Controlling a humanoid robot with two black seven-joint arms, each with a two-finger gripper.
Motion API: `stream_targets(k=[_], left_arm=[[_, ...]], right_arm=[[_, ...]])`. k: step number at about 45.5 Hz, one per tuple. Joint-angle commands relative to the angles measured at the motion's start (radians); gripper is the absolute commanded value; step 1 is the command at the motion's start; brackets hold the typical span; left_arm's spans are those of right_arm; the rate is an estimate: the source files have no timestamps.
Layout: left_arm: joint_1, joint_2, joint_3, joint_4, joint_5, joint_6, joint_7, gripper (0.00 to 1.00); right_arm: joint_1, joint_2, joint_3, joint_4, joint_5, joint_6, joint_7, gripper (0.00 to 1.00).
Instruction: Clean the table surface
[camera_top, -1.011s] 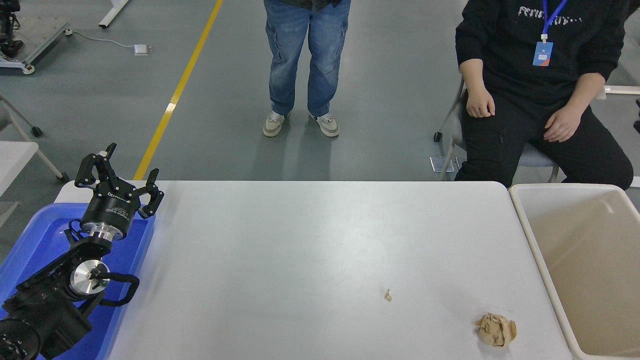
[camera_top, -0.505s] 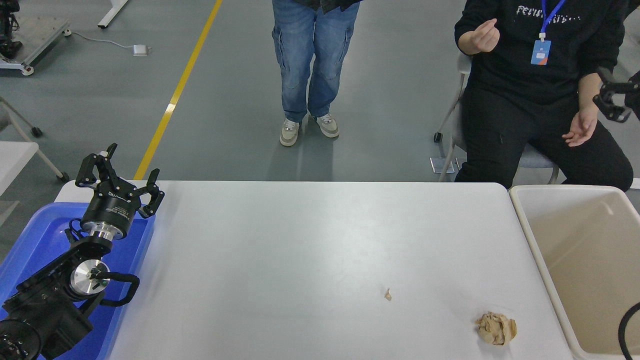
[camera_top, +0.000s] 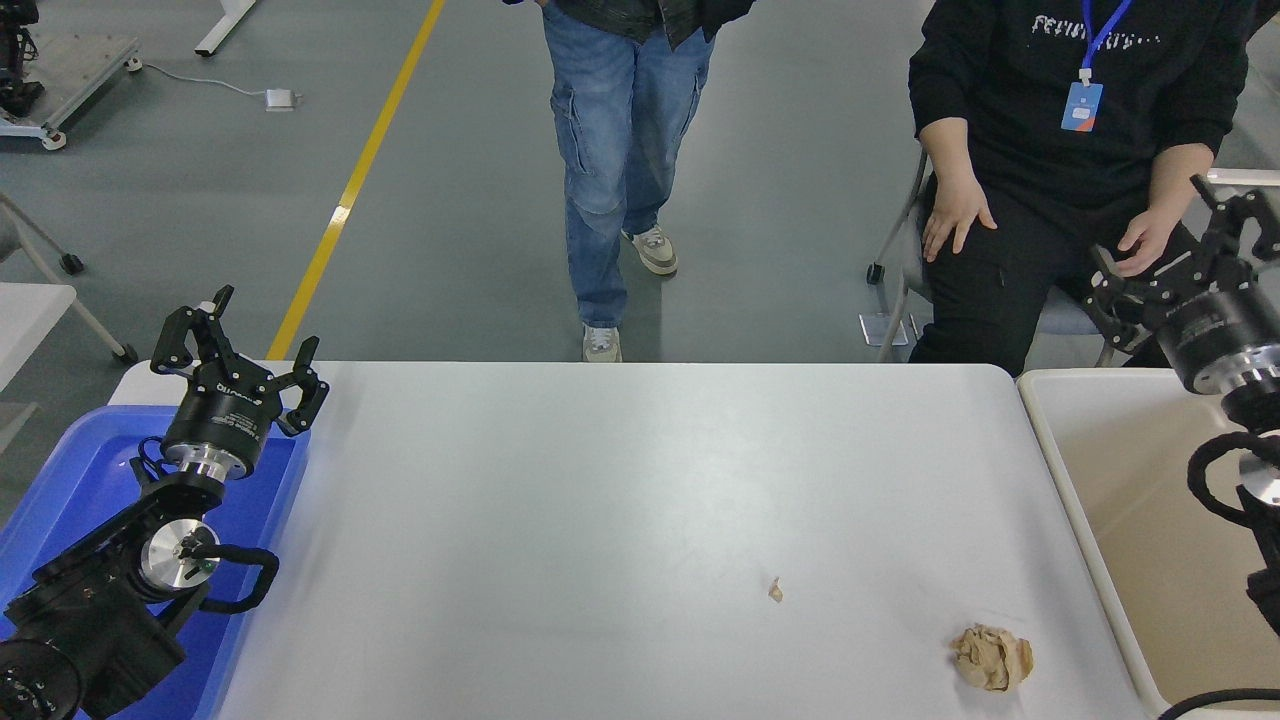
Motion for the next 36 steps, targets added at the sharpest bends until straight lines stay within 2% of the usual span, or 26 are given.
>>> stream_targets(k=[1,11,20,36], left_arm=[[0.0,0.0,0.0,0.0,0.0,0.0,0.0,1.0],[0.0,0.001,0.0,0.0,0.0,0.0,0.0,1.0],[0.0,0.001,0.0,0.0,0.0,0.0,0.0,1.0],[0.0,0.001,0.0,0.0,0.0,0.0,0.0,1.0]], right_arm=[[-0.017,0.02,-0.058,-0.035,-0.004,-0.001,0.071,0.99],[0.0,0.035,-0.059,-0.044,-0.001,-0.003,0.077,0.99],[0.055,0.069,-0.069,-0.161,-0.005,-0.003,0.077,0.99],[0.072,0.067,-0.087,-0.163,-0.001,-0.001,0.078,0.99]])
